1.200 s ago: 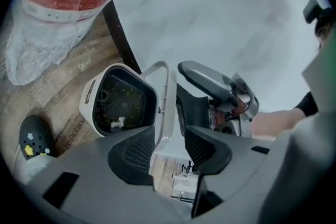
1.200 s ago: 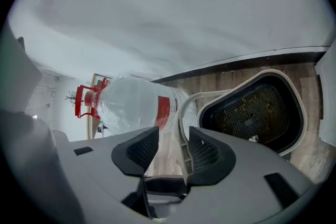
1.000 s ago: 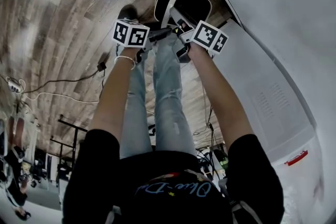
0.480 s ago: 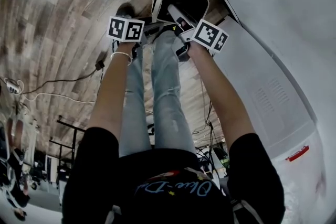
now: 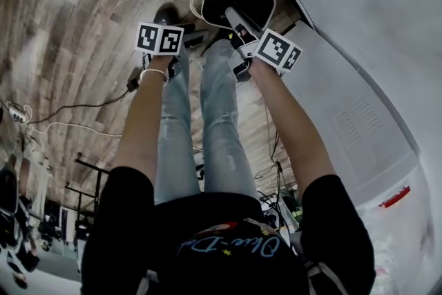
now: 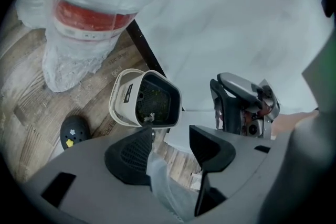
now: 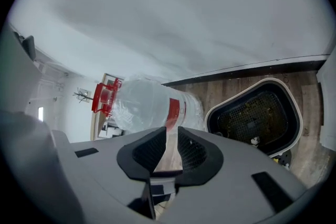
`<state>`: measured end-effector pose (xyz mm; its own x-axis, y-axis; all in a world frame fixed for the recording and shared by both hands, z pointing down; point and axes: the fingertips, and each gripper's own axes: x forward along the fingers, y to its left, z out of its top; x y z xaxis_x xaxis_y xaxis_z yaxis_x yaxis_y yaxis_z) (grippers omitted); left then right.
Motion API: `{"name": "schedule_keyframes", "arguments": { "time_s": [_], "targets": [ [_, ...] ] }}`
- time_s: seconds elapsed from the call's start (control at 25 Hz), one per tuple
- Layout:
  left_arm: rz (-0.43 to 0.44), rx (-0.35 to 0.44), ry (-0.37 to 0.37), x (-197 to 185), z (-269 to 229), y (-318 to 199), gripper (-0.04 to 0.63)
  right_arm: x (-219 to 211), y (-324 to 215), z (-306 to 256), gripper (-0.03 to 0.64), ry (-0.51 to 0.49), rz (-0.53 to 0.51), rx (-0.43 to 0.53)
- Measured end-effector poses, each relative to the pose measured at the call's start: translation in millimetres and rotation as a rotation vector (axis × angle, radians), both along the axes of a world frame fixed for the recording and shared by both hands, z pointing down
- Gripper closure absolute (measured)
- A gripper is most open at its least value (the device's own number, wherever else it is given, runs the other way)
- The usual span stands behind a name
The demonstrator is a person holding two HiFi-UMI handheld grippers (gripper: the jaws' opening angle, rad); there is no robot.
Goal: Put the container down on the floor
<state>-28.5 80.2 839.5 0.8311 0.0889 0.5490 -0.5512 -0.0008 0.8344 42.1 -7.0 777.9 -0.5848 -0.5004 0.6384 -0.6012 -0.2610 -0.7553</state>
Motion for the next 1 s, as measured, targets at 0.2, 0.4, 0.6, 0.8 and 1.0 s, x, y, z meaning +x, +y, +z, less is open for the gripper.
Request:
{"name": "schedule_keyframes", "arguments": {
  "time_s": [0.2,0.4,0.6,0.8,1.0],
  "targets": [
    [-0.025,0.034,0.028,1,-15,-9,0.383,1,1,-11,0.591,0.015,-0.003,0.018],
    [0.01,0.086,0.051,6,-42,-13,0.424,7,1,-31,0.611,0.017,0.039,0.035],
    [-0.032,0.144,0.09,4,-82,-28,0.577,12,0,-70,0.615,0.041,0.039,0.085],
    [-0.01,0.294,0.132,7,-134,-47,0.586,15,3,-111,0.617,0.105,-0.058,0.146],
    [-0.013,0.467,0.163,10,-201,-51,0.586,18,12,-154,0.617,0.151,-0.118,0.197]
  ]
}}
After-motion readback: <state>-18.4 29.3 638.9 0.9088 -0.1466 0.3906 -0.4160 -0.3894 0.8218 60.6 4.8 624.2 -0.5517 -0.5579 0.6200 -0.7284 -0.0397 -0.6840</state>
